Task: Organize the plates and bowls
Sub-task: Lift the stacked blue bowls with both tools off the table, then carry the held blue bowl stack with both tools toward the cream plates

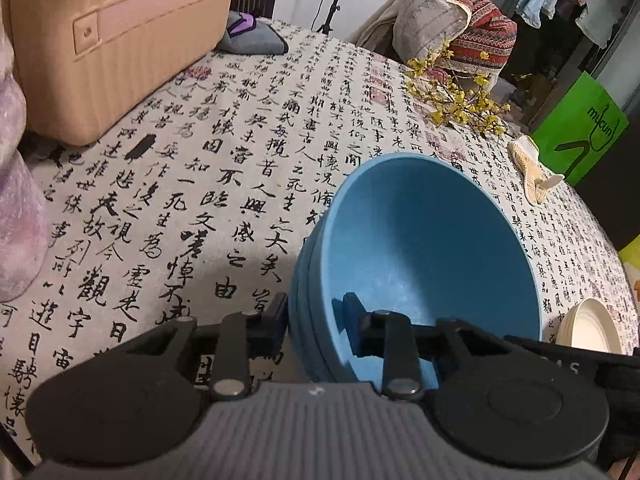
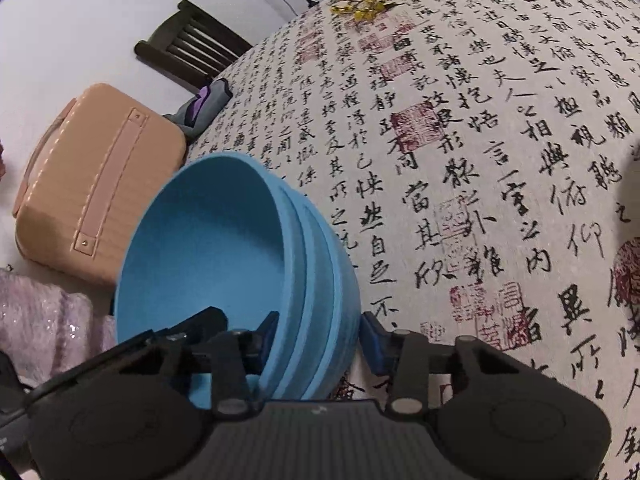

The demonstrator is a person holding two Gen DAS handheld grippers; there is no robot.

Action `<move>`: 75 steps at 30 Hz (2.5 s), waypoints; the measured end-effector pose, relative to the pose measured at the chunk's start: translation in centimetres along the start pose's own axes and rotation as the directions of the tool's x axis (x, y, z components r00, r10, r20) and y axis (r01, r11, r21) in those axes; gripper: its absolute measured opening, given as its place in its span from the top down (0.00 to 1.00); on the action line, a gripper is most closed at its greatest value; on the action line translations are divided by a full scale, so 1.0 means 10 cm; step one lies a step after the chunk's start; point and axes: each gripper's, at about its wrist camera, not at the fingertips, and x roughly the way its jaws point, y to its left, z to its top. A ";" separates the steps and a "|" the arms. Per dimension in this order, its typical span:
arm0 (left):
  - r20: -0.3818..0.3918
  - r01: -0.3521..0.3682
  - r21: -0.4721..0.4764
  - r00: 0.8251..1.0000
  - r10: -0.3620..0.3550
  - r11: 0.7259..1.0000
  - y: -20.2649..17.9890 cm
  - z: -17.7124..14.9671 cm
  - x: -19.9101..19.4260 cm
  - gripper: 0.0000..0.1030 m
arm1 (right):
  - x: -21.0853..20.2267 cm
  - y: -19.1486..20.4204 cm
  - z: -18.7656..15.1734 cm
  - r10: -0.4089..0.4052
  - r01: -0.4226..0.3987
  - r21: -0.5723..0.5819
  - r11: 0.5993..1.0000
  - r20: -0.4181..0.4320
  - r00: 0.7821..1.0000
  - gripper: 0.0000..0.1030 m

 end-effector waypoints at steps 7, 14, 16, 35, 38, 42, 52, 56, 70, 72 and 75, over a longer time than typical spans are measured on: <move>0.005 -0.022 0.009 1.000 0.022 1.000 -0.06 -0.02 -0.01 0.71 | -0.06 -0.07 -0.04 -0.005 0.005 0.031 1.000 0.001 1.000 0.65; 0.015 -0.021 0.012 1.000 0.021 1.000 -0.10 -0.03 -0.06 0.71 | -0.16 -0.08 -0.06 -0.007 0.007 0.028 1.000 0.011 1.000 0.65; 0.016 -0.018 0.012 1.000 0.018 1.000 -0.12 -0.03 -0.07 0.71 | -0.18 -0.08 -0.07 -0.009 0.008 0.024 1.000 0.014 1.000 0.65; 0.024 0.009 0.034 1.000 -0.010 0.999 -0.33 -0.08 -0.18 0.70 | -0.51 -0.14 -0.12 -0.023 0.022 0.021 1.000 0.052 0.998 0.65; 0.026 0.009 0.037 1.000 -0.009 0.999 -0.37 -0.09 -0.19 0.70 | -0.56 -0.18 -0.14 -0.023 0.022 0.024 0.999 0.056 0.998 0.65; 0.027 0.010 0.042 1.000 -0.011 0.999 -0.43 -0.11 -0.21 0.70 | -0.61 -0.22 -0.14 -0.020 0.018 0.027 0.999 0.060 0.998 0.65; 0.031 0.018 0.062 0.999 -0.020 0.998 -0.61 -0.16 -0.23 0.70 | -0.75 -0.34 -0.13 -0.017 0.014 0.036 0.999 0.075 0.997 0.65; 0.033 0.024 0.071 0.999 -0.026 0.997 -0.68 -0.17 -0.24 0.70 | -0.79 -0.41 -0.09 -0.015 0.011 0.043 0.999 0.083 0.996 0.65; 0.032 0.033 0.091 0.999 -0.036 0.995 -0.89 -0.20 -0.23 0.70 | -0.95 -0.59 -0.08 -0.017 0.011 0.060 0.998 0.103 0.995 0.65; 0.033 0.035 0.093 0.999 -0.038 0.995 -0.93 -0.21 -0.24 0.70 | -0.97 -0.61 -0.07 -0.017 0.011 0.060 0.998 0.106 0.994 0.65; 0.033 0.037 0.097 0.999 -0.041 0.995 -0.99 -0.22 -0.24 0.70 | -1.01 -0.65 -0.06 -0.017 0.011 0.060 0.998 0.111 0.994 0.65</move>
